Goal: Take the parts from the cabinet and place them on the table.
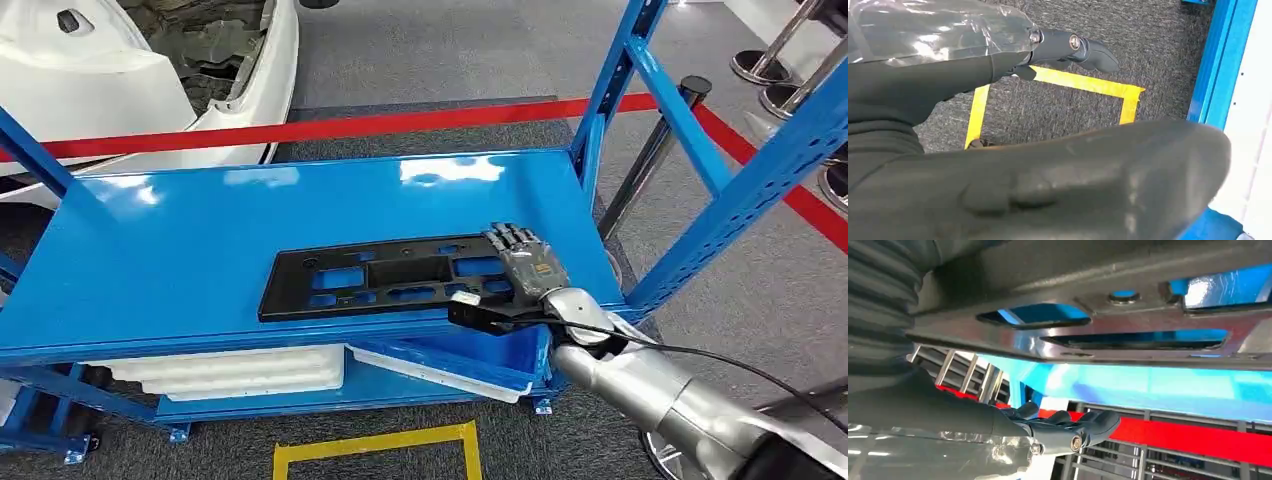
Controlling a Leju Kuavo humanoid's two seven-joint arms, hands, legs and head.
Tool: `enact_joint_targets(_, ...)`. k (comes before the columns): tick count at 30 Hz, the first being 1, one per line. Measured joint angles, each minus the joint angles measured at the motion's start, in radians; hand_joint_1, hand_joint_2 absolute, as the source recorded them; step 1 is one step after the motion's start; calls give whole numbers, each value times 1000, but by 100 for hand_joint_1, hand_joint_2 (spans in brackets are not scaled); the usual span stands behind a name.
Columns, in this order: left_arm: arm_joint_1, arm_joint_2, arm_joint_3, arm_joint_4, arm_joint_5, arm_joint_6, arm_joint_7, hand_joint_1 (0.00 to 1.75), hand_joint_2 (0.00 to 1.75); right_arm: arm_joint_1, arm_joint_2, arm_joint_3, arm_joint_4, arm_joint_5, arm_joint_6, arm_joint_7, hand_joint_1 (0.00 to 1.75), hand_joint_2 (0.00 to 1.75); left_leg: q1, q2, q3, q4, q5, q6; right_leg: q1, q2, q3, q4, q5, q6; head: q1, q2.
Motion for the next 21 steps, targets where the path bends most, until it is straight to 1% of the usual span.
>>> enact_joint_targets(1,0,0,0,0,0,1,0,0,0,2,0,0,5,-1,-4,-4,157,175,0,0,0,0,0,0,0,0,0,0,0,0,0,0)
enact_joint_targets(2,0,0,0,0,0,2,0,0,0,6,1,0,10,-2,-9,-8,175,175,0,0,0,0,0,0,0,0,0,0,0,0,0,0)
enact_joint_targets(14,1,0,0,1,0,13,2,0,0,19,3,-2,43,-5,-103,-42,175,175,0,0,2,0,0,0,0,0,2,0,0,0,0,0)
enact_joint_targets(21,1,0,0,6,0,14,2,0,0,15,3,-7,46,-32,-120,-55,175,175,0,0,5,0,0,0,0,0,5,0,0,0,0,0)
